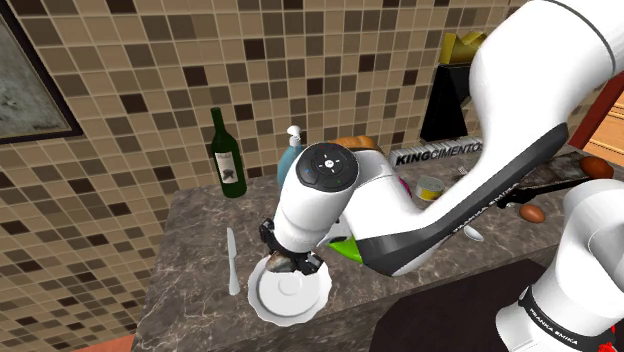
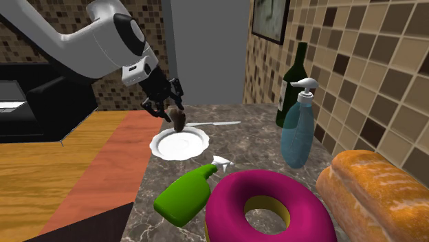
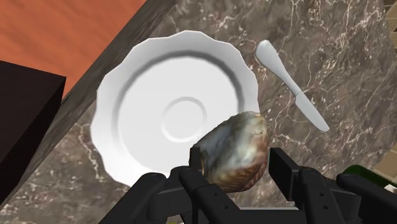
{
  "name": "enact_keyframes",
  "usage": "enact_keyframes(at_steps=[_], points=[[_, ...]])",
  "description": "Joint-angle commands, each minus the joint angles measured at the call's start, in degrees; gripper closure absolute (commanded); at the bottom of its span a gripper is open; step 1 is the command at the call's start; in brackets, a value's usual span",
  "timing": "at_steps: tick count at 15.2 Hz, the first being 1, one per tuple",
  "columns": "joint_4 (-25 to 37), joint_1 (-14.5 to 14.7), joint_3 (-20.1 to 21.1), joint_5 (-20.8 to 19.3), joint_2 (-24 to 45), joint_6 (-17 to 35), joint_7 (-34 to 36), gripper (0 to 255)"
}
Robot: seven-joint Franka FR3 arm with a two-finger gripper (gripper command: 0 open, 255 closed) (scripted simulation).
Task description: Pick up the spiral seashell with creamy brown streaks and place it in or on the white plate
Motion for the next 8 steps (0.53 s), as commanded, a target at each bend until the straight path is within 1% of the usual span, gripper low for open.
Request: enact_keyframes(at_steps=[1,8], points=[[-0.57,0.12,-0.14,-1.48,0.67,0.93,1.64,255],[-0.56,0.63,-1.51,-7.91,5.19,4.33,7.63,255]])
